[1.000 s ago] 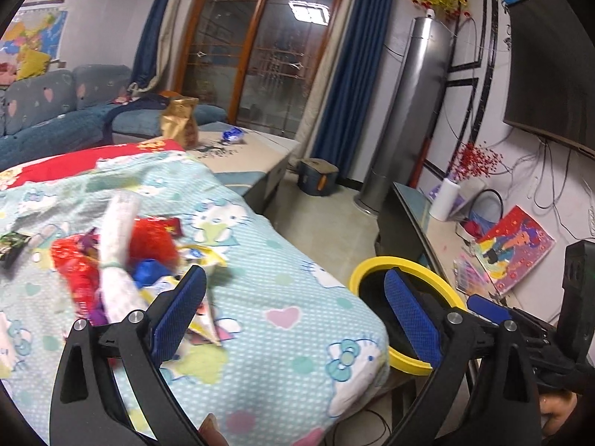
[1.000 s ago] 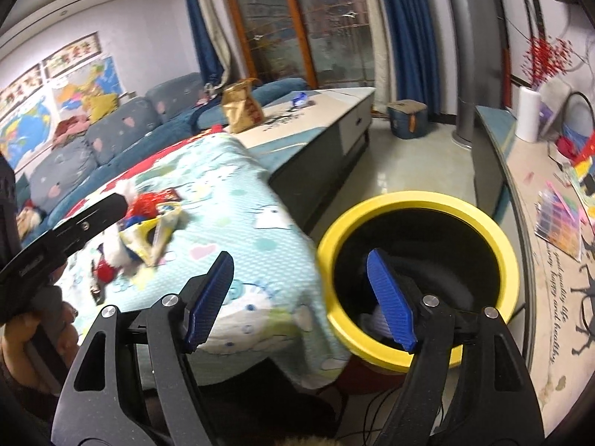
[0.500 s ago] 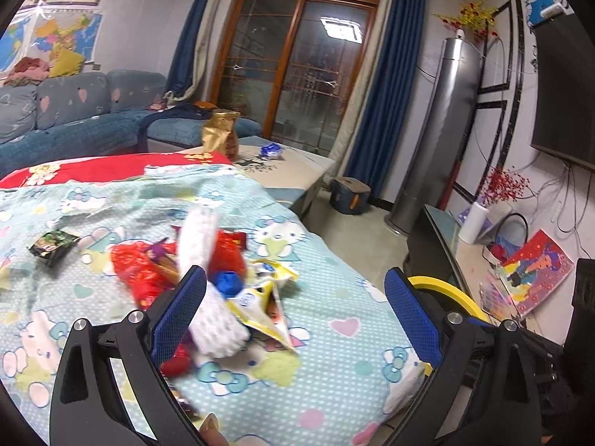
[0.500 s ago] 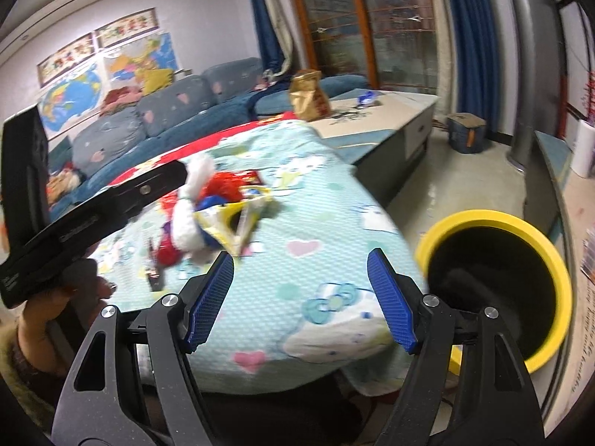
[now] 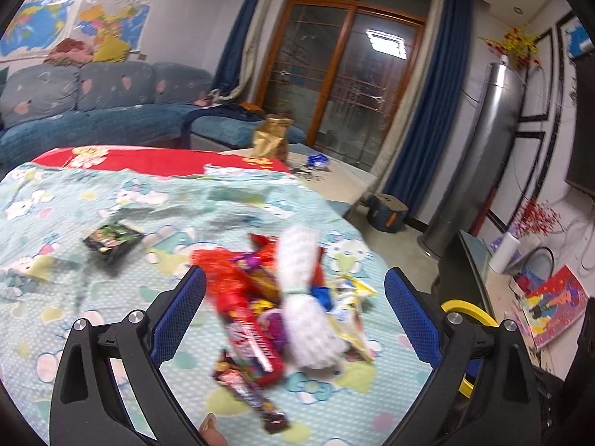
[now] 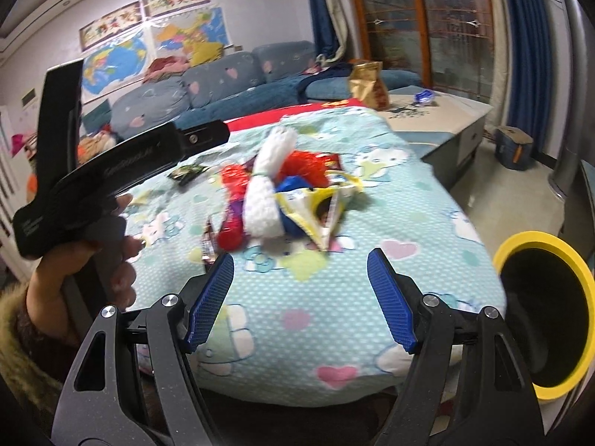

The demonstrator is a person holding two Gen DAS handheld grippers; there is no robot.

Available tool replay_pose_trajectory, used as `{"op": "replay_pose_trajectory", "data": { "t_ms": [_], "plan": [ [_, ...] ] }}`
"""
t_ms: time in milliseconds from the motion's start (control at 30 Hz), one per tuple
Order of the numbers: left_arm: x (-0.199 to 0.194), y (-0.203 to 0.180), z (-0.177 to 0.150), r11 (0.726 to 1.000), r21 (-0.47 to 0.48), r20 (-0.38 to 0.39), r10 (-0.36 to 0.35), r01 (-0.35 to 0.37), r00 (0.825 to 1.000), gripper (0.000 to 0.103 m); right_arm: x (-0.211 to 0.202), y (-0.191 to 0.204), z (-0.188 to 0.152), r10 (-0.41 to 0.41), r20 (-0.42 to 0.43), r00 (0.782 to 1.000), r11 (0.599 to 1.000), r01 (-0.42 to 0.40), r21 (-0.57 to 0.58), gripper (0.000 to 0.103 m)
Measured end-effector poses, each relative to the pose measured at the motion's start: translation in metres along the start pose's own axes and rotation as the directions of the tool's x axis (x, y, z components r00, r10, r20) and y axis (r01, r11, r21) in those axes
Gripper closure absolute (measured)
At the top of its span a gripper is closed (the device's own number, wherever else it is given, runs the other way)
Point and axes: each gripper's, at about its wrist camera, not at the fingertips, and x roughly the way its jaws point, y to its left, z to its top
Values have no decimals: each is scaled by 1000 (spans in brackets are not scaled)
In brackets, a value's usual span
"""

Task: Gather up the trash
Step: 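Move both tools back toward the pile of trash on the bed, then grasp the candy bar wrapper with the right tool while the left tool grasps the green snack packet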

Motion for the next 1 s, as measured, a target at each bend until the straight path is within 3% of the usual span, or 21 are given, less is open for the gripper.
{"op": "replay_pose_trajectory", "data": {
  "t_ms": [400, 700, 900, 967, 1000],
  "plan": [
    [-3, 72, 7, 985, -111, 5, 134, -132, 991, 9, 45, 52, 0, 109, -100, 989, 990, -118, -82, 43],
    [7, 131, 4, 953, -227, -32, 197, -199, 980, 11, 92, 70, -1, 148, -191, 970, 986, -159, -43, 53],
    [26, 168, 3, 919, -344, -75, 177, -192, 981, 30, 112, 77, -8, 150, -242, 959, 987, -161, -27, 71],
    [34, 179, 5, 906, -384, -78, 162, -179, 984, 36, 111, 79, -10, 152, -244, 958, 986, -165, -34, 84],
    [37, 182, 6, 899, -401, -80, 156, -175, 985, 40, 111, 79, -10, 155, -247, 957, 985, -169, -35, 86]
  ]
}}
